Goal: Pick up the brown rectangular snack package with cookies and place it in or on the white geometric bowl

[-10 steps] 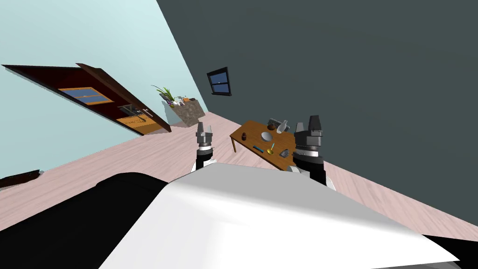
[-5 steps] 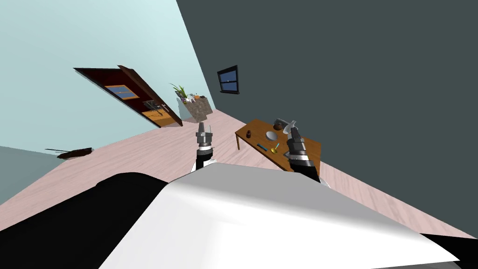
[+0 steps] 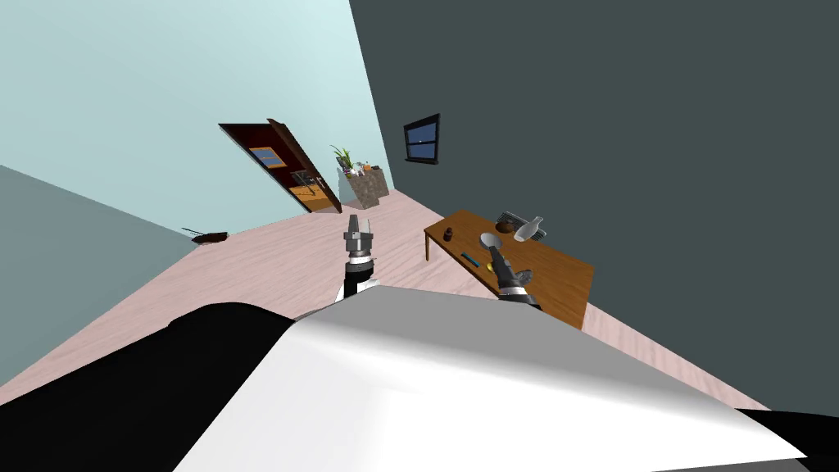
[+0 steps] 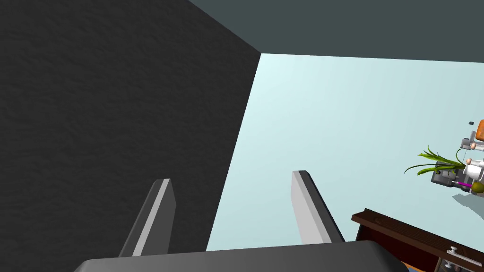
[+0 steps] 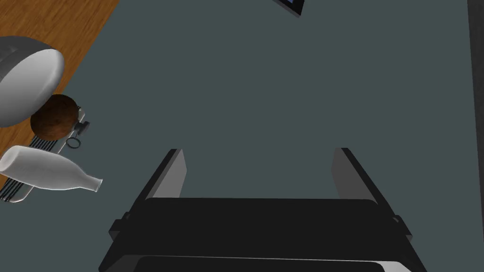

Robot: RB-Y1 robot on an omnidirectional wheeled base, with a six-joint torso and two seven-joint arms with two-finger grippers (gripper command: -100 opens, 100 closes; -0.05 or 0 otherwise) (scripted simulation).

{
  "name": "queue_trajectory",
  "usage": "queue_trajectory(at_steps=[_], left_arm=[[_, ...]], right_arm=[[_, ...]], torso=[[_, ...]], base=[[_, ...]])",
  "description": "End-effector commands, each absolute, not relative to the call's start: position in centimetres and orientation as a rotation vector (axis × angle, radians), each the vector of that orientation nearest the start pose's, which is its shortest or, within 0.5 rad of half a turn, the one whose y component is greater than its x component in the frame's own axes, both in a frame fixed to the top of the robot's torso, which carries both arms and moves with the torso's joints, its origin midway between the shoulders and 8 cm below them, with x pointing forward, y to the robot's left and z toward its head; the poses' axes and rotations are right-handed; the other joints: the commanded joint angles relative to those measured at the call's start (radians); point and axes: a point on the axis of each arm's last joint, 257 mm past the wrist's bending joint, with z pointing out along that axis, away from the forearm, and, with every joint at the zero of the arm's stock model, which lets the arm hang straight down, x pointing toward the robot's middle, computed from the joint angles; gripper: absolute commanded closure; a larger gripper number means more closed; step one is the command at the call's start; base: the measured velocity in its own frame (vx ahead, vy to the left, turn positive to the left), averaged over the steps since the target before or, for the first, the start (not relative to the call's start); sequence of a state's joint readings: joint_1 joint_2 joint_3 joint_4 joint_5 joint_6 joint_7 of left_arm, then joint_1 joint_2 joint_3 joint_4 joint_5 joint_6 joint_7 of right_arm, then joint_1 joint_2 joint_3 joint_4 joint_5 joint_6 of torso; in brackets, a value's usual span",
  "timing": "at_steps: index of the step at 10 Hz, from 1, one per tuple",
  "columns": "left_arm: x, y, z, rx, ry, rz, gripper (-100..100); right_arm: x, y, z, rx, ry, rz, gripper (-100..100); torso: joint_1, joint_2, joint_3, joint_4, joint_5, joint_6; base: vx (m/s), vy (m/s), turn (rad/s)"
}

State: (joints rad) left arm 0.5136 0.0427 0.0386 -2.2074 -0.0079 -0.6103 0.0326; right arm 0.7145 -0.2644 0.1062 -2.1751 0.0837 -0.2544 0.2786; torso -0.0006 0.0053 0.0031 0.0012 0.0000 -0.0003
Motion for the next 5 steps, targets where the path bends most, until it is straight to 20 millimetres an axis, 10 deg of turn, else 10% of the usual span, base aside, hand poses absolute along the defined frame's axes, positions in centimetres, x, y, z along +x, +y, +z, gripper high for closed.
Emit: queue_trajectory(at_steps=[1,5], left_arm=[[33.6,28.8,0.9,-0.607,0.625,-1.294,0],[33.6,28.8,0.9,-0.607,0.625,-1.294,0]], right_arm=[[34.5,-26.6,-19.0,0.672,1.404,0.839,-100],[27.8,-26.8,-32.3,0.706,1.794,0.653,-100]], torso=[[0.000,0.000,0.000,0.000,0.000,0.000],[-0.001,-0.003,-0.002,-0.001,0.000,0.000]], base=[[-0.048,0.009,0.107],[-0.026,0.021,0.390]])
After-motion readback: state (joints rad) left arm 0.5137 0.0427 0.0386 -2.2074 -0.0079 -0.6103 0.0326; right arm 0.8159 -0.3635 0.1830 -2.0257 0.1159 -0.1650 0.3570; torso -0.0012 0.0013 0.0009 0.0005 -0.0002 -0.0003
